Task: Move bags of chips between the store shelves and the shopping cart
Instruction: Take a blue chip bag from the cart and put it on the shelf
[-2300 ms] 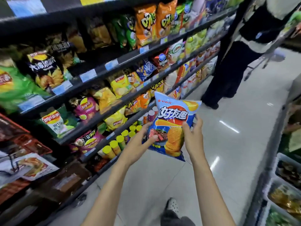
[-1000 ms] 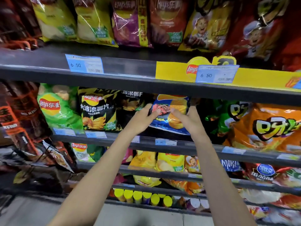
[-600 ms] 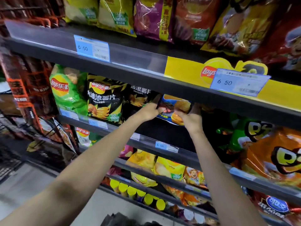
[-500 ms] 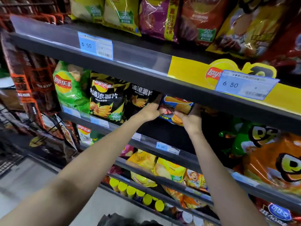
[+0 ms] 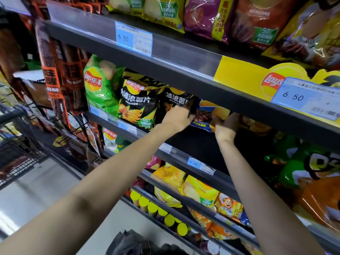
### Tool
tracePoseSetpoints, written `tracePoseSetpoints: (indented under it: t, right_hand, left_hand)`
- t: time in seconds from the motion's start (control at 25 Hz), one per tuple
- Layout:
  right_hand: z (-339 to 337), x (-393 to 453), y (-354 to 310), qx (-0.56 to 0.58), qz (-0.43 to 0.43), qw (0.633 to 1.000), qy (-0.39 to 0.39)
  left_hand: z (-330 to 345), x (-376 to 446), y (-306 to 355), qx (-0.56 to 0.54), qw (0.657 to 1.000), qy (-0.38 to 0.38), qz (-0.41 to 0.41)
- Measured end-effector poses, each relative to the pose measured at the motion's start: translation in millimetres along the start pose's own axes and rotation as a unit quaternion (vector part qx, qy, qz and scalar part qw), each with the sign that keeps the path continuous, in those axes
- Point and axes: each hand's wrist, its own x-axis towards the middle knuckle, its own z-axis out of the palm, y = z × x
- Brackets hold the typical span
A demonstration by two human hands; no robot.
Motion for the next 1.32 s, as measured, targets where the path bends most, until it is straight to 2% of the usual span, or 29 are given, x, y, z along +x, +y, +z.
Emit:
tracePoseSetpoints:
  t: [0.16, 0.44, 0.68, 0.96, 1.12, 1.2, 1.32]
  right_hand:
    - [6, -3, 3, -0.013, -0.022, 1.000, 0.014]
    - [13, 2, 3, -0.016, -0.041, 0.999, -0.005]
    - [15, 13, 21, -0.026, -0.034, 0.999, -0.030]
    - [-8, 8, 32, -0.057, -0.004, 0.992, -0.113]
    - [-24, -7, 39, -0.096, 0.039, 0.989, -0.105]
    - [-29, -21, 34, -0.094, 0.024, 0.991, -0.094]
    - [-30, -61, 10, -0.089, -0.047, 0.991, -0.092]
  left_hand:
    - [-4, -13, -5, 0.057, 0.998, 0.014, 0.004]
    - [3, -23, -18, 0.018, 0.999, 0.016, 0.044]
    - [3, -31, -24, 0.059, 0.997, -0.016, 0.048]
    - [-3, -51, -27, 0.096, 0.994, -0.033, 0.047]
    - [-15, -71, -28, 0.125, 0.990, -0.038, 0.059]
    - [-23, -83, -31, 0.141, 0.987, -0.036, 0.061]
    - [-37, -116, -45, 0.149, 0.986, -0.026, 0.064]
